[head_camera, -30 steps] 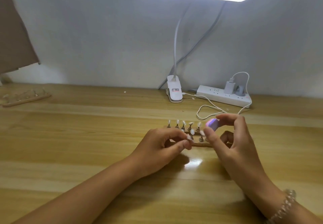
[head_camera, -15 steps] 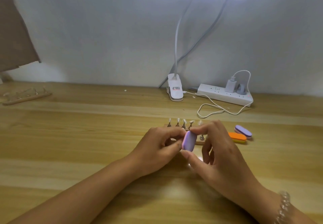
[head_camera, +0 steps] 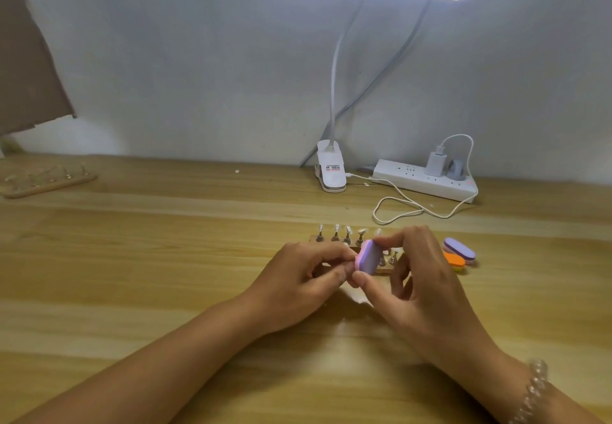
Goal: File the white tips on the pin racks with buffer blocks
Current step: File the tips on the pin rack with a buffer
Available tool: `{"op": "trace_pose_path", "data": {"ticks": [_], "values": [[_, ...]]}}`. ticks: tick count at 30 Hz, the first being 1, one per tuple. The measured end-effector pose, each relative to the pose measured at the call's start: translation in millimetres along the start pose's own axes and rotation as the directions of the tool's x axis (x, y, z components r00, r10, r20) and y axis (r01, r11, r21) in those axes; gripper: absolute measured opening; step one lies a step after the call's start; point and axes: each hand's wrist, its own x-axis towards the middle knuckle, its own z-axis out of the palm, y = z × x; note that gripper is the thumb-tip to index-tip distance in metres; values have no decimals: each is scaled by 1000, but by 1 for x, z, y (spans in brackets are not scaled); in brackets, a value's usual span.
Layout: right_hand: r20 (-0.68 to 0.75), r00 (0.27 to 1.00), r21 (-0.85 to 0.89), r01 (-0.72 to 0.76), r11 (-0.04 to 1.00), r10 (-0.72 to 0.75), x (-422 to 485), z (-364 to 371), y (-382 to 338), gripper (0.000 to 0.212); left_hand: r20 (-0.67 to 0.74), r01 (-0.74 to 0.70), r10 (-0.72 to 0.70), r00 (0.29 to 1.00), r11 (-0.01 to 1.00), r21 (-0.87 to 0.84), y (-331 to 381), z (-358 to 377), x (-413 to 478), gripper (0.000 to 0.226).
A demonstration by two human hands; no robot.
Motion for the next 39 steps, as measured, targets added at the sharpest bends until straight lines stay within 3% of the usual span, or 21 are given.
{"op": "trace_pose_path", "data": {"ticks": [3, 8, 10, 13, 17, 21, 27, 31, 35, 39], "values": [[64, 996, 11, 61, 998, -61, -2, 2, -3, 36, 20, 26, -27, 999, 1000, 16, -4, 1, -2, 15], [-105, 981, 137, -148, 980, 163, 5, -6, 8, 33, -9, 64, -65, 998, 993, -103, -4, 2, -1, 13], [-108, 989, 111, -91, 990, 103, 3, -5, 3, 38, -18, 52, -54, 998, 995, -91, -4, 2, -1, 14], [23, 998, 19, 53, 998, -54, -4, 3, -3, 43, -7, 30, -30, 1000, 999, -21, -2, 2, -2, 14], [16, 996, 66, -90, 994, 90, 2, -1, 7, 39, -1, 36, -36, 999, 999, 33, 0, 0, 0, 23], [80, 996, -30, 52, 998, -50, -3, 3, -1, 39, 22, 53, -55, 998, 997, 51, -1, 0, 0, 22], [18, 997, -24, -73, 997, 74, 1, -1, 4, 37, 48, 64, -67, 997, 997, 52, 1, -1, 0, 25], [-12, 997, -53, -77, 996, 76, 1, 0, 2, 37, 53, 57, -62, 997, 994, 90, 2, -1, 0, 25], [84, 996, -87, 38, 995, -31, -3, 3, -3, 37, 47, 67, -72, 996, 992, 102, 3, -1, -1, 29], [17, 999, -41, -38, 998, 39, 0, 0, 1, 38, 41, 70, -75, 996, 992, 107, 3, 0, 0, 24]]}}
